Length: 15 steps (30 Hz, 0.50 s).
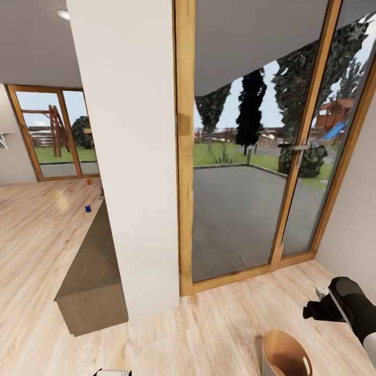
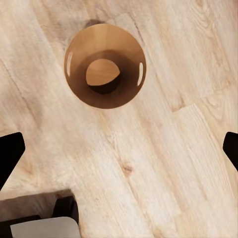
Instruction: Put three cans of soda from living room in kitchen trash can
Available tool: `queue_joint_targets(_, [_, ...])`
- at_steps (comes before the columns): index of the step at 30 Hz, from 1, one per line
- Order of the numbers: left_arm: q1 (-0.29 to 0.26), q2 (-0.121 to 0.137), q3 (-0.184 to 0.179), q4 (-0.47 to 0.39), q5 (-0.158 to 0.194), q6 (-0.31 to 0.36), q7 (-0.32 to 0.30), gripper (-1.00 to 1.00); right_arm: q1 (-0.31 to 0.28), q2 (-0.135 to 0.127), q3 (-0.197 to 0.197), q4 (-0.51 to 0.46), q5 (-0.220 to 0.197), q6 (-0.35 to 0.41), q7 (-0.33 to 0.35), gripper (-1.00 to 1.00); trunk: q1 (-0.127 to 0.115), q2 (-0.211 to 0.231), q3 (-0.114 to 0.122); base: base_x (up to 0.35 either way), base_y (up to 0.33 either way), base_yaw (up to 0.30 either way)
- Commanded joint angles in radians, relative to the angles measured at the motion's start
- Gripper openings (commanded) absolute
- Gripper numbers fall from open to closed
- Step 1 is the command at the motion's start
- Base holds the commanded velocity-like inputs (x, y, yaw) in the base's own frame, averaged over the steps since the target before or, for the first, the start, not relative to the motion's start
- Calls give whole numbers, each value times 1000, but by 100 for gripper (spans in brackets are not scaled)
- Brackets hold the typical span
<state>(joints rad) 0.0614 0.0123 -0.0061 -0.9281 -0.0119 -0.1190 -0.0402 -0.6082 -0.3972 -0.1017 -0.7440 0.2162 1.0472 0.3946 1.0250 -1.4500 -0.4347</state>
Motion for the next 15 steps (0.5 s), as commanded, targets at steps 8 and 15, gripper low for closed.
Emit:
queue_joint_targets(8, [0, 0, -1, 0, 0, 0, 0, 100, 1, 2, 1, 1, 0, 0, -2, 100, 0, 0, 0, 10, -124, 0])
queue_joint_targets(15, [0, 0, 0, 0, 2, 0, 0, 100, 1, 1, 1, 1, 0, 0, -2, 100, 0, 0, 0, 1, -20, 0])
